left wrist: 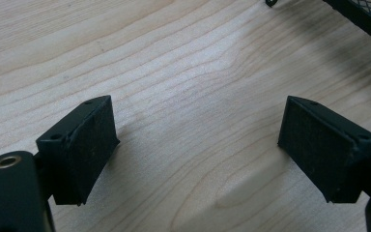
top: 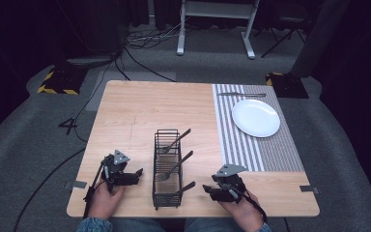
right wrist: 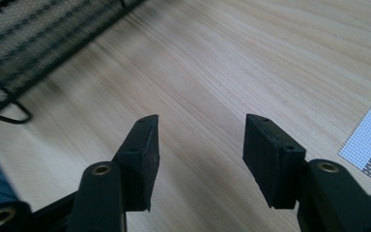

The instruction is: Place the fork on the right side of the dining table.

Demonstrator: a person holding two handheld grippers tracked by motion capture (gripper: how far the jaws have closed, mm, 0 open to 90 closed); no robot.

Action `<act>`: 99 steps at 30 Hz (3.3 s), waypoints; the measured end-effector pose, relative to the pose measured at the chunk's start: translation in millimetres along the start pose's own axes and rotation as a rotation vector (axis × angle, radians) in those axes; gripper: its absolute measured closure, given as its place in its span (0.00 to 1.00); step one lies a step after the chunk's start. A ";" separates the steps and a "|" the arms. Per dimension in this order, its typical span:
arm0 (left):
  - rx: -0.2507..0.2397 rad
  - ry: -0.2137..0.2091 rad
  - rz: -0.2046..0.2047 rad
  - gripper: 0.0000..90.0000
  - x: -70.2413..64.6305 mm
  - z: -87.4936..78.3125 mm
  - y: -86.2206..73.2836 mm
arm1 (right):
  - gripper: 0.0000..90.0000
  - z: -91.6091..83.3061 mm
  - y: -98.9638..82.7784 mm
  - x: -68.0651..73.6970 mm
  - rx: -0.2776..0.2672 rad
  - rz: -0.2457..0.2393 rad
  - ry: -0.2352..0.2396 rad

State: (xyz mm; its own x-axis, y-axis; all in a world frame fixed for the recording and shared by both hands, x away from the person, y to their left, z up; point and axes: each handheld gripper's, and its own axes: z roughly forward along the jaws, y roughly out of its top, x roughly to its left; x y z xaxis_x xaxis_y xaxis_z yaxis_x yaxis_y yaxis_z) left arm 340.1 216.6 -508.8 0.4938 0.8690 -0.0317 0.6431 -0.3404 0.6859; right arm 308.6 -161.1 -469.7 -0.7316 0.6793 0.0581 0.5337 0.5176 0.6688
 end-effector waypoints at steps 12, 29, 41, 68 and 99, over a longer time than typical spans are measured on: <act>0.000 0.000 0.000 0.15 0.0 0.0 0.0 | 0.60 -51.5 21.9 8.6 -0.090 0.011 0.124; 0.000 0.000 0.000 0.15 0.0 0.0 0.0 | 0.67 -89.0 51.4 38.6 -0.134 -0.028 0.290; 0.000 -0.001 0.000 0.15 0.0 0.0 0.0 | 0.71 -89.2 66.6 47.0 -0.151 -0.045 0.381; 0.000 0.000 0.000 0.15 -0.1 0.0 0.0 | 0.96 -88.6 77.7 67.4 -0.172 -0.135 0.277; 0.000 0.004 -0.002 0.15 -0.6 0.3 0.2 | 0.96 -170.4 85.4 26.2 -0.422 -0.052 0.270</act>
State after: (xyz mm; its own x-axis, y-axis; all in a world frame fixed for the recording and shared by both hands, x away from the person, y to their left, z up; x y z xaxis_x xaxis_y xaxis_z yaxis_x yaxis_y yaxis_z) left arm 340.1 215.9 -508.8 0.4900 0.8712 -0.0305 0.6445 -0.3385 0.6856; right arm 262.7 -187.8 -284.8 -0.8661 0.4704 0.1691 0.3164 0.2540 0.9140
